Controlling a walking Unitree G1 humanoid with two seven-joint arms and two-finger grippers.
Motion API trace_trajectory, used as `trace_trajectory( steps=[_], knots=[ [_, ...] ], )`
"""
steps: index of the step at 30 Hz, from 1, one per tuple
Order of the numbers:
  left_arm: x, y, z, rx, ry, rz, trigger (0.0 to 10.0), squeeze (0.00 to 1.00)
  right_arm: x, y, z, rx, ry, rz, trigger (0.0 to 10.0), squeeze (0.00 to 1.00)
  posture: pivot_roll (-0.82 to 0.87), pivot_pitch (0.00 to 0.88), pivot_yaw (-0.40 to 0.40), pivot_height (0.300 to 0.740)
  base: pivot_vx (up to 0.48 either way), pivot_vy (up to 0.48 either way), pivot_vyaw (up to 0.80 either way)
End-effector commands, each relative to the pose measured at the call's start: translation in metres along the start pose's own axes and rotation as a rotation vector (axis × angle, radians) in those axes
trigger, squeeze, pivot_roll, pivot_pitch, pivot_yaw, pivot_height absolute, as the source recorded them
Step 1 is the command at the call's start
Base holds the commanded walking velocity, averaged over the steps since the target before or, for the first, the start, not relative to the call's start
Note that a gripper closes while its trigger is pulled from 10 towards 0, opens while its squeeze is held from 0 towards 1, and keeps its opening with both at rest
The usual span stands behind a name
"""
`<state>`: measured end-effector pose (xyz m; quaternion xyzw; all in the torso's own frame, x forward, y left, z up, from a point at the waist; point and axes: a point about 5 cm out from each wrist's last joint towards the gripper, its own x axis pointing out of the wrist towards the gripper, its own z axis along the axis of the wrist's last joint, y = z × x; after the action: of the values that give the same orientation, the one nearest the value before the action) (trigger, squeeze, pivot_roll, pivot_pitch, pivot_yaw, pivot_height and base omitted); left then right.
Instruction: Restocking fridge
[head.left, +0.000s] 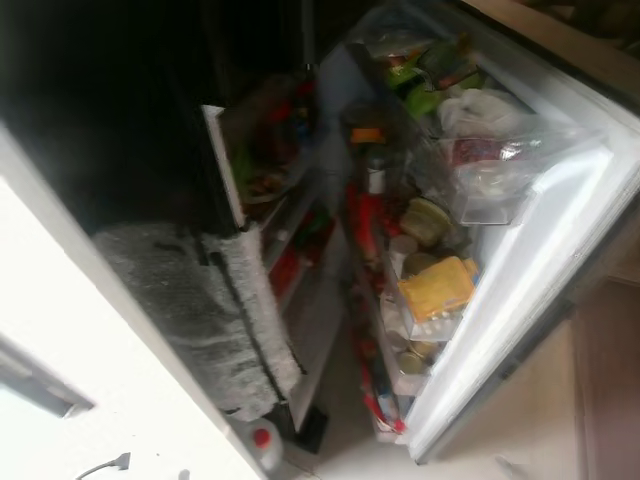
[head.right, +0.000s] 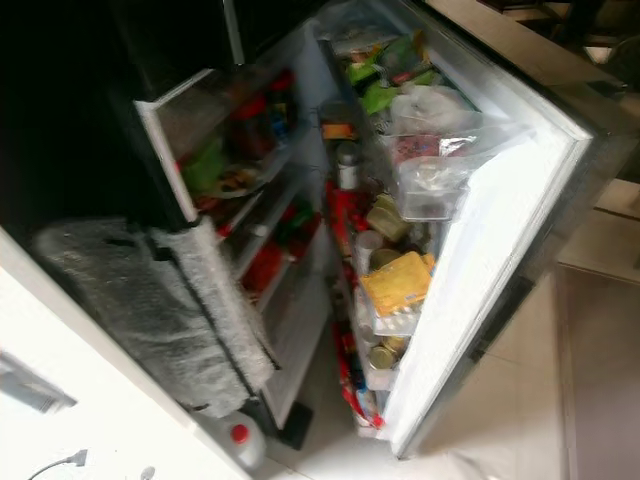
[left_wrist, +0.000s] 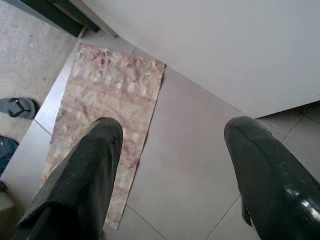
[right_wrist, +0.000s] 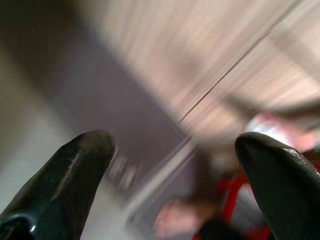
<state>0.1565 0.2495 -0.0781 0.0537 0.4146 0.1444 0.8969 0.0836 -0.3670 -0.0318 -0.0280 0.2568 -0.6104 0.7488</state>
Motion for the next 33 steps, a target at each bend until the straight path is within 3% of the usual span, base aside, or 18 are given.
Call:
trace_trajectory(
  steps=[1,7,10,13,16,21,26,29,30,33],
  knots=[
    [0.0,-0.008,0.0,0.006,0.004,-0.017,10.0,0.0,-0.022,0.019,-0.024,0.009,0.087,0.054,10.0,0.0,-0.08,0.01,0.051,0.74,0.0,0.0,0.0],
    [0.0,-0.006,0.001,0.011,0.005,-0.017,10.0,0.0,-0.014,0.018,-0.01,0.035,0.034,0.083,10.0,0.0,-0.08,0.005,0.055,0.74,0.0,0.0,0.0],
    [0.001,-0.006,0.001,0.013,0.004,-0.017,10.0,0.0,-0.012,0.026,0.001,-0.025,-0.043,0.155,10.0,0.0,-0.08,0.005,0.057,0.74,0.0,0.0,0.0],
    [0.001,-0.006,0.002,0.015,0.004,-0.018,10.0,0.0,-0.01,0.036,0.017,-0.038,-0.118,0.207,10.0,0.0,-0.08,0.009,0.06,0.74,0.0,0.0,0.0],
    [0.001,-0.006,0.002,0.017,0.004,-0.019,10.0,0.0,-0.008,0.043,0.033,0.013,-0.164,0.216,10.0,0.0,-0.09,0.008,0.061,0.74,0.0,0.0,0.0],
    [0.001,-0.007,0.001,0.025,0.011,-0.023,10.0,0.0,-0.003,0.057,0.078,0.042,-0.347,0.349,10.0,0.0,-0.08,0.013,0.06,0.74,0.0,0.0,0.0],
    [0.0,-0.006,-0.002,0.03,0.019,-0.024,10.0,0.0,0.01,0.042,0.105,0.077,-0.422,0.311,10.0,0.0,-0.09,0.018,0.061,0.74,0.0,0.0,0.0],
    [-0.001,-0.005,-0.005,0.033,0.032,-0.026,10.0,0.0,0.014,0.047,0.125,0.155,-0.43,0.47,10.0,0.0,-0.09,0.02,0.061,0.74,0.0,0.0,0.0],
    [-0.001,-0.004,-0.006,0.035,0.036,-0.027,10.0,0.0,0.012,0.053,0.134,0.126,-0.464,0.566,10.0,0.0,-0.09,0.02,0.061,0.74,0.0,0.0,0.0],
    [-0.001,-0.004,-0.008,0.039,0.043,-0.03,10.0,0.0,0.009,0.059,0.143,0.077,-0.494,0.646,10.0,0.0,-0.1,0.024,0.061,0.74,0.0,0.0,0.0]
  ],
)
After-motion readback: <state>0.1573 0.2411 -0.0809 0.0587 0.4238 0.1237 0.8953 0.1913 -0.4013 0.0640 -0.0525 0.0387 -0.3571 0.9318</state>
